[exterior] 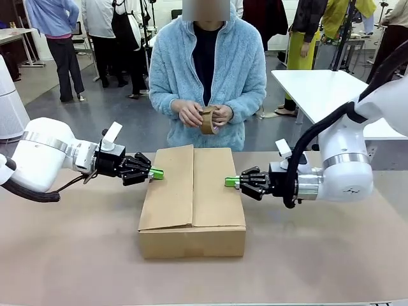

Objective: Wrap the clocks to prevent damage.
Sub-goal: Push the left (or right) flap of the Package Box to close it.

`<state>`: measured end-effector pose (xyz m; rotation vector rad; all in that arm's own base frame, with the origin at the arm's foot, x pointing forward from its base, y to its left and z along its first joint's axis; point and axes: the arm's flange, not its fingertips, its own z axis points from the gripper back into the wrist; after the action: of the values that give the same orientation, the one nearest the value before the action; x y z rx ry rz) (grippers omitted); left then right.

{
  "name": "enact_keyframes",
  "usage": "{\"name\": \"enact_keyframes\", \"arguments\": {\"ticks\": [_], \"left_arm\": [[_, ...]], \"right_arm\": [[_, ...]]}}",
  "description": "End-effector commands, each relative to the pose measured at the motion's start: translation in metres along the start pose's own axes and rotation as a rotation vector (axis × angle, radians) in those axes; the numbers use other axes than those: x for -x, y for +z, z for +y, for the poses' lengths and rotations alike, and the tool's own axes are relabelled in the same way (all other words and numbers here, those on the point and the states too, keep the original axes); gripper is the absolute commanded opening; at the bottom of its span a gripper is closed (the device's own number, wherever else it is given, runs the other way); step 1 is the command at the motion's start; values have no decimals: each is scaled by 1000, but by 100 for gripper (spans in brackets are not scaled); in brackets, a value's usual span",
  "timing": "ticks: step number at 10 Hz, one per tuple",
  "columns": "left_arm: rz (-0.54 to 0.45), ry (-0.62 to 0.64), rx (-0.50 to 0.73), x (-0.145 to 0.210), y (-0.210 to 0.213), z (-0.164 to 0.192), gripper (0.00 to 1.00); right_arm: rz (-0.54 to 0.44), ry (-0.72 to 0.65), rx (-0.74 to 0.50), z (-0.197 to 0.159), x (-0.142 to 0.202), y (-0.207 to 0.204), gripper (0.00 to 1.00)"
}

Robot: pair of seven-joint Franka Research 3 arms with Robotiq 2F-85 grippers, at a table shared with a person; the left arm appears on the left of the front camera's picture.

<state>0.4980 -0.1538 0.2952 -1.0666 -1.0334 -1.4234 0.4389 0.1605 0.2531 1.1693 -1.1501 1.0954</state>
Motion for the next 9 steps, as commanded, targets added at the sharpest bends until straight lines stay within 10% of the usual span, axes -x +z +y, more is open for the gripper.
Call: {"name": "enact_keyframes", "arguments": {"ticks": [1,9], "left_arm": [[2,-6,-1,1,0,-1,1],[2,-6,-1,1,0,-1,1]], "right_arm": [[23,21,24,-11,12,-17,1],[-6,8,-6,-10,-1,-5,1]]}}
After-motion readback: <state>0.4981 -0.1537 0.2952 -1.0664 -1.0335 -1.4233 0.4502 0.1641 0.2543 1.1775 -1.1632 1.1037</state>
